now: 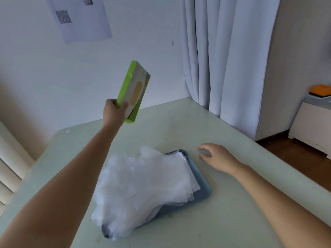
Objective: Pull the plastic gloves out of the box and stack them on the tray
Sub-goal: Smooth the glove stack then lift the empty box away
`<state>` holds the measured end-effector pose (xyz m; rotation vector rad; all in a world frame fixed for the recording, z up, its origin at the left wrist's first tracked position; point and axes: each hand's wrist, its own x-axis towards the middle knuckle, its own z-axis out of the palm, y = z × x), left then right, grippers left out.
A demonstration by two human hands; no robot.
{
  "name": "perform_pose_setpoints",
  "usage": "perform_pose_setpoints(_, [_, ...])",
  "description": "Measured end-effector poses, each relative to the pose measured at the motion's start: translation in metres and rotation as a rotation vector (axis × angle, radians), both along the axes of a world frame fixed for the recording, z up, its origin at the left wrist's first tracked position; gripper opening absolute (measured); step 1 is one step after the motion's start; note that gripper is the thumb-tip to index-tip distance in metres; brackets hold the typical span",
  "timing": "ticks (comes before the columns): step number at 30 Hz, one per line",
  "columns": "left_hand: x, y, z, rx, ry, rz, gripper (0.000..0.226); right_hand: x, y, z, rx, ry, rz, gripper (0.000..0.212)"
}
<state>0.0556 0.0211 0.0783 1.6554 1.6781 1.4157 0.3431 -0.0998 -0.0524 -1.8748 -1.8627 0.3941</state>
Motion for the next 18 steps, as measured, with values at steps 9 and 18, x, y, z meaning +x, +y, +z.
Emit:
perform_pose_setpoints(9, [0.154, -0.103, -0.03, -0.374, -0.442, -0.584, 0.02, 0.01, -0.057, 0.061, 0.04, 1.171, 0.018, 0.026])
perform_pose_setpoints(18, [0.304, -0.186, -0.085, -0.435, -0.146, -0.985, 0.029, 0.134, -0.154, 0.043, 0.445, 0.975, -0.477, 0.019])
